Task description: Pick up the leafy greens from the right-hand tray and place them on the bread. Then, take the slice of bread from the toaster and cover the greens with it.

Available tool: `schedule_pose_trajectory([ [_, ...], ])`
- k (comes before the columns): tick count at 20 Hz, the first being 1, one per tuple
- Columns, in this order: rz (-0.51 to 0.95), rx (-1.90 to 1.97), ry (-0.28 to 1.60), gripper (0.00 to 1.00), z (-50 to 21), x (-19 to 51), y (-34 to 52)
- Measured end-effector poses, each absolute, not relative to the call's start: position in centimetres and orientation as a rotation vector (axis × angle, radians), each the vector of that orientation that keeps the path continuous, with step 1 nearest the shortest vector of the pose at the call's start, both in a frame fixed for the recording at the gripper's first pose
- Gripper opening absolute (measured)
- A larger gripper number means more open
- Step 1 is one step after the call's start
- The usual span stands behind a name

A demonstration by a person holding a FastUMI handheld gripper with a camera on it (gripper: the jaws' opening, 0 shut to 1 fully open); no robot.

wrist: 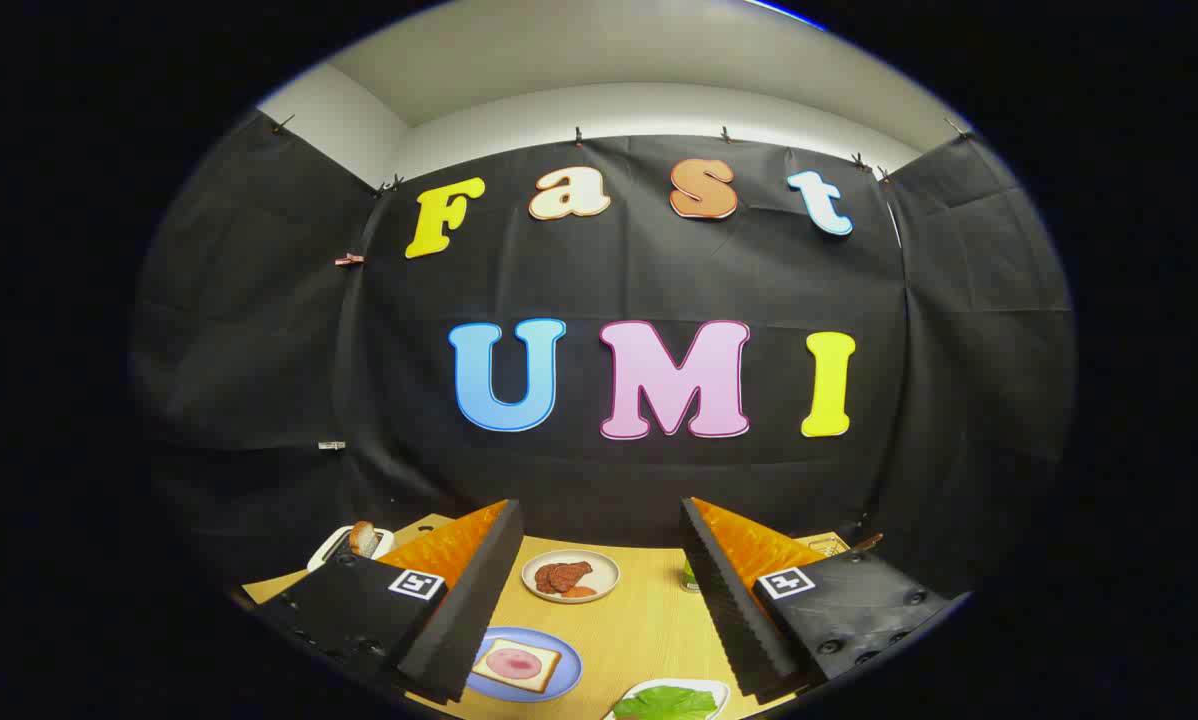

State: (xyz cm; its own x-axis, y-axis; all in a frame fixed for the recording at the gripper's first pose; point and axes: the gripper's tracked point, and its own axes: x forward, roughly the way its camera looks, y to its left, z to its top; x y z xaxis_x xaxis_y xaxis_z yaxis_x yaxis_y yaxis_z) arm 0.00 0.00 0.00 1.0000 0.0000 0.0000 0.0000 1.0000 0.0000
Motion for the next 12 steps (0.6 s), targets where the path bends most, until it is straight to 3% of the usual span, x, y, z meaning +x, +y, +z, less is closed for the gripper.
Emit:
schedule_pose_trajectory([
  [12, -0.006, 0.031, 0.047, 0.98, -1.6, 0.9, -1.1],
])
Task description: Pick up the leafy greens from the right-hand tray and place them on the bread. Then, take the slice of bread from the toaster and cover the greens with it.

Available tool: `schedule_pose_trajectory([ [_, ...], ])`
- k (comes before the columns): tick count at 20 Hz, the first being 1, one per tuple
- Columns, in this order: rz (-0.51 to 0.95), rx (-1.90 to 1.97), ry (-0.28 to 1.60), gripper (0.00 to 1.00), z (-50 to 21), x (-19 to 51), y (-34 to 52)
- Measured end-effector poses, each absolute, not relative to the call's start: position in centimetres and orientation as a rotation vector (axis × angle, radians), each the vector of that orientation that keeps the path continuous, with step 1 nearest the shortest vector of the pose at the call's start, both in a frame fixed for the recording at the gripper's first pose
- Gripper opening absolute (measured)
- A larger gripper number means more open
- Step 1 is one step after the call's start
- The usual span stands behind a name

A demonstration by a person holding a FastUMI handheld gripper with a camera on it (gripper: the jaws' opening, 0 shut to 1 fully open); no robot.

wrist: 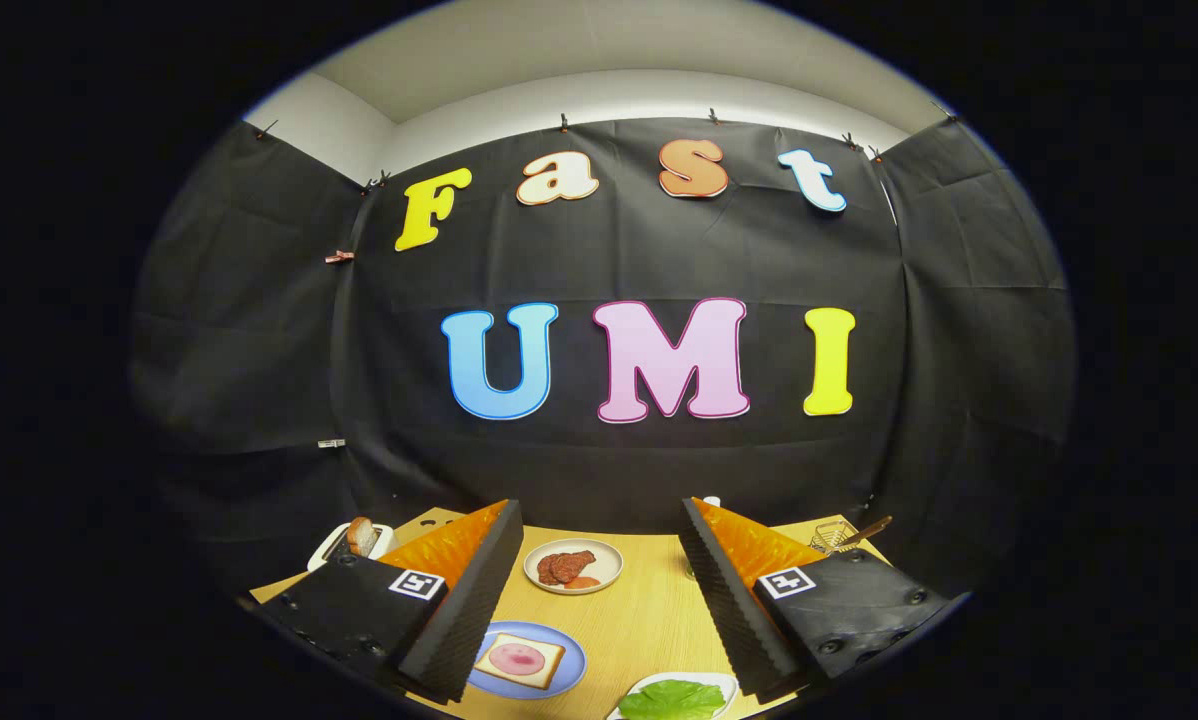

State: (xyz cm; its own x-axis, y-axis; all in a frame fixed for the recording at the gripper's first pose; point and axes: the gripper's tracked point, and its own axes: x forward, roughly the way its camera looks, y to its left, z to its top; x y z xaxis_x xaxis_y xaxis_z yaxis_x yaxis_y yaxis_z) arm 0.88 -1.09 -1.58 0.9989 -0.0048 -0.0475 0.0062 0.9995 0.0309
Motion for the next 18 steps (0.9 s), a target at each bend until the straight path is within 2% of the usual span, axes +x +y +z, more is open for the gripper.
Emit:
schedule_pose_trajectory([
  [11, -0.065, 0.028, 0.159, 0.98, -5.6, 0.1, -4.5],
  [18, -0.069, 0.057, 0.356, 0.98, -15.3, -1.0, -6.4],
])
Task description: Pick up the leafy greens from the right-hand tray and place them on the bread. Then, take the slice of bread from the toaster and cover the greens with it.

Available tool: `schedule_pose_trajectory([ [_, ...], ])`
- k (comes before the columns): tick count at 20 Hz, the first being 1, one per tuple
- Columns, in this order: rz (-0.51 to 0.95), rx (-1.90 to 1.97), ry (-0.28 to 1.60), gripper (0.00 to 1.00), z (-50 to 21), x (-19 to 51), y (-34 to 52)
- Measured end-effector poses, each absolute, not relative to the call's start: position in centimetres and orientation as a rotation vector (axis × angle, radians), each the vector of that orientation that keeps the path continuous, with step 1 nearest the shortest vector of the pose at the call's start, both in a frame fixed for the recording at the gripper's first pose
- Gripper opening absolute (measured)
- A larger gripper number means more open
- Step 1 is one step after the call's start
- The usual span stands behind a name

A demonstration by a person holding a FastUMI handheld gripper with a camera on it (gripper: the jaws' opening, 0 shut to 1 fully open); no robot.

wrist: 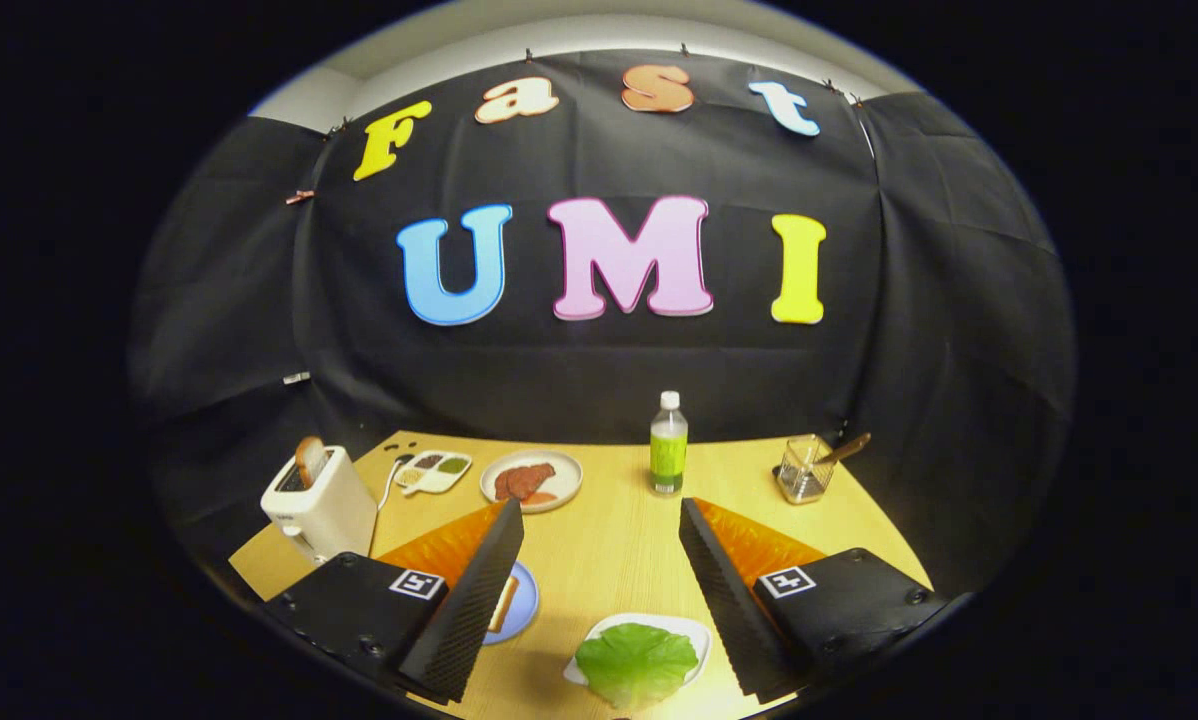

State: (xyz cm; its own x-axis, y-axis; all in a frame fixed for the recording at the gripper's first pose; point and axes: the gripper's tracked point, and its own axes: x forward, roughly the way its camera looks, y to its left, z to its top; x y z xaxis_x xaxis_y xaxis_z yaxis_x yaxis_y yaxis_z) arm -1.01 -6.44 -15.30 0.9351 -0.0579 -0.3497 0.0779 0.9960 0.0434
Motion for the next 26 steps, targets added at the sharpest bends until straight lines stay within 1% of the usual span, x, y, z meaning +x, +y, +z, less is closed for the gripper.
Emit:
schedule_pose_trajectory([
  [3, -0.056, 0.056, 0.421, 0.98, -19.6, -1.5, -7.2],
  [9, -0.023, 0.076, 0.63, 0.99, -28.8, -2.3, -8.7],
  [13, -0.007, 0.04, 0.712, 0.99, -32.7, -3.5, -9.2],
  [15, -0.001, 0.033, 0.788, 0.99, -35.2, -4.6, -9.0],
  [22, 0.006, 0.002, 0.885, 0.99, -39.2, -5.4, -9.2],
  [24, 0.02, -0.029, 0.916, 0.91, -40.2, -5.7, -9.2],
  [25, 0.033, -0.043, 0.942, 0.78, -40.7, -6.3, -9.2],
  [26, 0.037, -0.047, 0.927, 0.75, -40.7, -6.0, -9.2],
])
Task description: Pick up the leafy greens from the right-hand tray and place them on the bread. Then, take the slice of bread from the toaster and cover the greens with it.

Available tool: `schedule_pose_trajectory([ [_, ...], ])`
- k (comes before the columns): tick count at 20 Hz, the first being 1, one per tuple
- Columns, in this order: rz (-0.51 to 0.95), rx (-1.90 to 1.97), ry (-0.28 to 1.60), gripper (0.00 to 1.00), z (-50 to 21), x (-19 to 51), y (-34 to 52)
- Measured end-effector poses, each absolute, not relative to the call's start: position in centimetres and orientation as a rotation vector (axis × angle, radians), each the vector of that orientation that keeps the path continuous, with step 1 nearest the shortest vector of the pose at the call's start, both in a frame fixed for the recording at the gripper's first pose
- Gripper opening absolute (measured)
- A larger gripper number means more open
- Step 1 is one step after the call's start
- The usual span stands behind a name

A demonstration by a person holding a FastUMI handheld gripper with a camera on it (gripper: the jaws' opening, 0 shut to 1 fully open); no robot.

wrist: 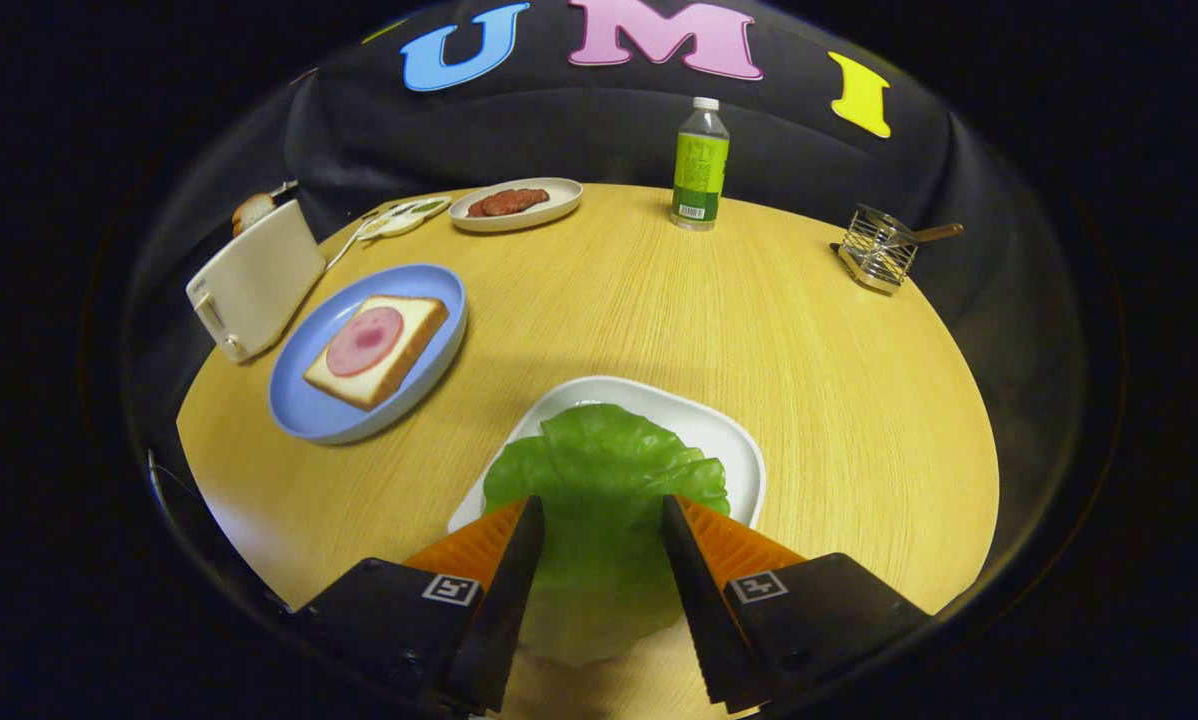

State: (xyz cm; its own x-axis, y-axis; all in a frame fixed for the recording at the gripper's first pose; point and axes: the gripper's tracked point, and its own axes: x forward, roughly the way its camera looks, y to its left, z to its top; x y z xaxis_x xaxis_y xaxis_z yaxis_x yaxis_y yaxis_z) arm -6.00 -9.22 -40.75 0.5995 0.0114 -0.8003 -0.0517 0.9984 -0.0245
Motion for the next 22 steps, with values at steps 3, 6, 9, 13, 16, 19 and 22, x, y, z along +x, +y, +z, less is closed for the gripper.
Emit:
schedule_pose_trajectory([
  [3, 0.056, -0.05, 0.955, 0.75, -40.7, -6.2, -9.2],
  [6, 0.096, -0.063, 0.958, 0.65, -40.8, -6.1, -8.7],
  [9, 0.111, -0.066, 0.954, 0.15, -40.5, -6.0, -8.4],
  [13, 0.178, 0.008, 1.007, 0.08, -40.5, -6.2, -7.8],
  [16, 0.182, 0.092, 1.058, 0.06, -40.5, -6.0, -7.9],
  [19, 0.143, 0.129, 1.025, 0.05, -38.2, -5.5, -8.3],
  [22, 0.116, 0.103, 0.979, 0.05, -35.7, -5.3, -8.7],
])
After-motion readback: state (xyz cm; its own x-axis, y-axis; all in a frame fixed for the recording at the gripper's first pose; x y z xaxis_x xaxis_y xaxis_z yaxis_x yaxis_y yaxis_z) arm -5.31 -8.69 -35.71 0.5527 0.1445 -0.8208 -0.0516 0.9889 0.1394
